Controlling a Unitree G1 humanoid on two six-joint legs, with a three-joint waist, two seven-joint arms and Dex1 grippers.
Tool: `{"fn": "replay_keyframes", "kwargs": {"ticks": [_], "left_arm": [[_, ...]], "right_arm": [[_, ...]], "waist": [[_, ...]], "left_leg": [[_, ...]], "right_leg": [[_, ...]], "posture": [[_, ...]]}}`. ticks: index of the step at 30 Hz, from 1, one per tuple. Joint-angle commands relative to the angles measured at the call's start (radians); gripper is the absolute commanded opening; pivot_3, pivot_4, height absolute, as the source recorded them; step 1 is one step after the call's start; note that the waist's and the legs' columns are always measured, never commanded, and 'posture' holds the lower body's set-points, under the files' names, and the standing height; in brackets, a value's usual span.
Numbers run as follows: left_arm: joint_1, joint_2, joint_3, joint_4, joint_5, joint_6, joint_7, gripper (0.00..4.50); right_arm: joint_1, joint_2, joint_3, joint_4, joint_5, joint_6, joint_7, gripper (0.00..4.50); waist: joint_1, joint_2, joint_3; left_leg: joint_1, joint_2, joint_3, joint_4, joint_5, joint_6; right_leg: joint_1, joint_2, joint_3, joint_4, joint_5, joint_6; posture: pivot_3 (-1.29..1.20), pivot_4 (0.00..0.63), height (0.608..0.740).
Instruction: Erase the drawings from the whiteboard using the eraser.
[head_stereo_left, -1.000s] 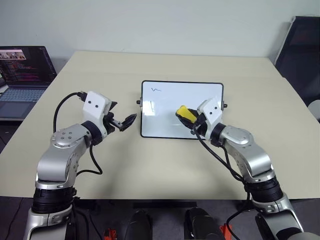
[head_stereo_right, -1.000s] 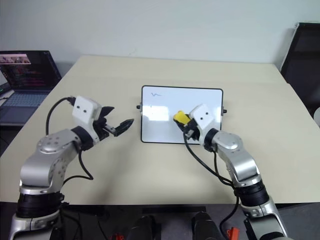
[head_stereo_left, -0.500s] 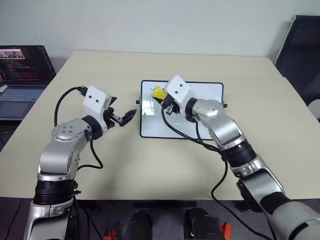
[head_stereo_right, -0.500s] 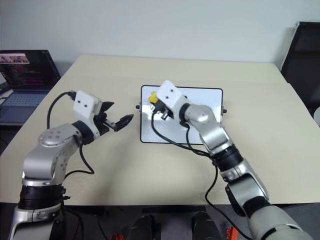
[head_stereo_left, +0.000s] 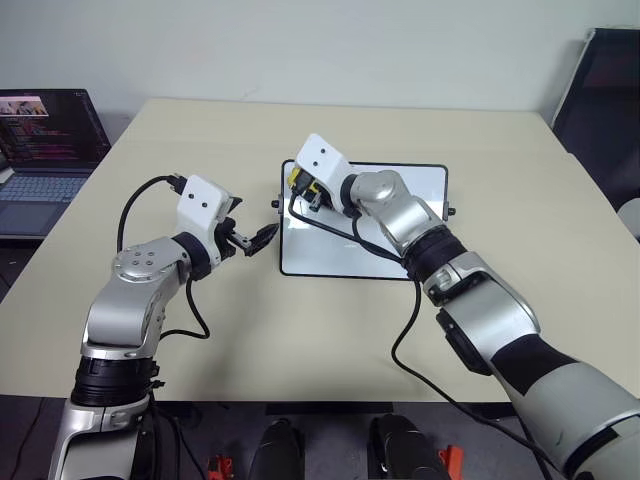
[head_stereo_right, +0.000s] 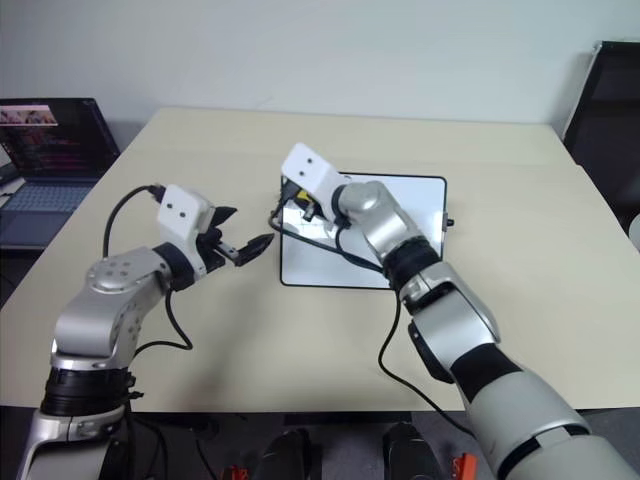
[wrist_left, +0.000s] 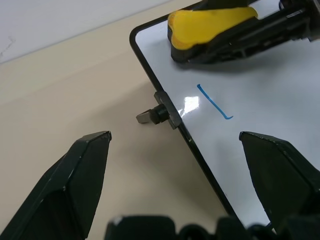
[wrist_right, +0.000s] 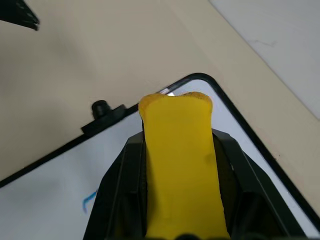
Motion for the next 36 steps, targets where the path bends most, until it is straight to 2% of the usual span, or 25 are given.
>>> {"fn": "replay_keyframes", "kwargs": {"ticks": [1, 12, 23, 31, 36], "left_arm": [[-0.008, -0.002, -0.004, -0.042, 0.001, -0.028, -0.004, 4.50], [-0.026, -0.013, -0.024, -0.027, 0.000, -0.038, -0.006, 4.50], [-0.043, -0.013, -0.029, -0.010, 0.005, -0.041, -0.019, 4.50], [-0.032, -0.011, -0.023, -0.026, 0.003, -0.034, -0.017, 4.50], [-0.022, -0.010, -0.019, -0.040, 0.003, -0.029, -0.010, 4.50]], "right_arm": [[-0.065, 0.007, -0.036, 0.053, -0.011, -0.051, -0.010, 1.34], [-0.033, -0.051, -0.004, 0.092, -0.107, -0.059, 0.056, 1.34], [0.029, -0.159, 0.030, 0.016, -0.185, -0.032, 0.103, 1.34], [0.019, -0.057, 0.008, 0.010, -0.151, -0.057, 0.119, 1.34], [-0.003, 0.004, -0.010, 0.055, -0.146, -0.076, 0.055, 1.34]], "waist": [[-0.001, 0.000, 0.000], [-0.002, 0.000, 0.000], [0.005, 0.000, 0.000], [-0.011, 0.000, 0.000], [-0.024, 0.000, 0.000]], "left_leg": [[0.000, 0.000, 0.000, 0.000, 0.000, 0.000], [0.000, 0.000, 0.000, 0.000, 0.000, 0.000], [0.001, -0.001, -0.001, 0.004, 0.000, 0.000], [0.003, 0.000, -0.001, 0.008, 0.002, 0.002], [0.003, 0.000, -0.002, 0.007, 0.002, 0.002]], "right_leg": [[0.000, 0.000, 0.000, 0.000, 0.000, 0.000], [0.000, 0.000, 0.000, 0.001, 0.000, 0.000], [0.001, 0.000, 0.000, 0.006, -0.003, 0.004], [0.001, 0.001, 0.001, 0.012, -0.003, 0.003], [0.000, 0.001, 0.001, 0.012, -0.003, 0.003]], "posture": [[0.00, 0.150, 0.740], [0.00, 0.150, 0.740], [0.00, 0.150, 0.740], [0.00, 0.150, 0.740], [0.00, 0.150, 0.740]]}}
